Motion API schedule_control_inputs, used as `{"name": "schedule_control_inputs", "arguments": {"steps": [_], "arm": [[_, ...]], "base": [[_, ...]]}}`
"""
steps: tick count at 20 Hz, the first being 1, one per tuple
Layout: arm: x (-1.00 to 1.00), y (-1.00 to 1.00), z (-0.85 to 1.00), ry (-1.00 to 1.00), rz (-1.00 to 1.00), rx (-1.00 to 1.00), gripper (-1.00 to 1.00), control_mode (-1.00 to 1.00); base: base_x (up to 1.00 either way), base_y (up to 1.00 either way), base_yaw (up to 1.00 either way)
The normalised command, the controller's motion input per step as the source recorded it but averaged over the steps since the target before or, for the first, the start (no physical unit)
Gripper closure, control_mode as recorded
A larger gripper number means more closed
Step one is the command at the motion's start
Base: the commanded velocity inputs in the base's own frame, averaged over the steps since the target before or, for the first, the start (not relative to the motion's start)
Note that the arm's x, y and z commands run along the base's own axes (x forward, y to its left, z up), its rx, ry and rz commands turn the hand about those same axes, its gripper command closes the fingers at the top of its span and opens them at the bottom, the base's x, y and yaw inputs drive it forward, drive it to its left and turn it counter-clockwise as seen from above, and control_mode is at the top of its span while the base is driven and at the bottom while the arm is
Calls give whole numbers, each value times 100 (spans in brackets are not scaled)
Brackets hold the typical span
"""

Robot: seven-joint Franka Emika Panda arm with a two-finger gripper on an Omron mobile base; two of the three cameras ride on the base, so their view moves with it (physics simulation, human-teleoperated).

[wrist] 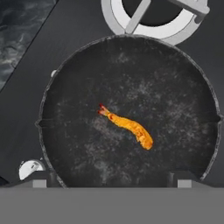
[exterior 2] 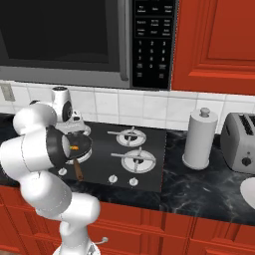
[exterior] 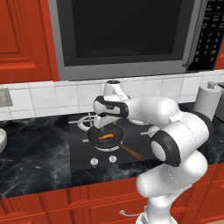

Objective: Place the shrimp on the plate and place the carrot on the same plate.

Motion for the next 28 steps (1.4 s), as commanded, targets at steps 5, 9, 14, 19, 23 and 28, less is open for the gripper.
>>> {"name": "schedule_control_inputs", "arguments": {"steps": [5,9,14,19,23,28], "arm": [[11,6,-18,0,3,0,-100,-100],[6,0,-34,0,7,0,-100,-100],[1,0,-35,0,4,0,-100,-100],[1,0,-40,0,1,0,-100,-100],[0,0,-44,0,5,-1,-100,-100],[4,0,-45,0,8,-2,-100,-100]], "base": [[0,0,0],[0,0,0],[0,0,0],[0,0,0],[0,0,0],[0,0,0]]}}
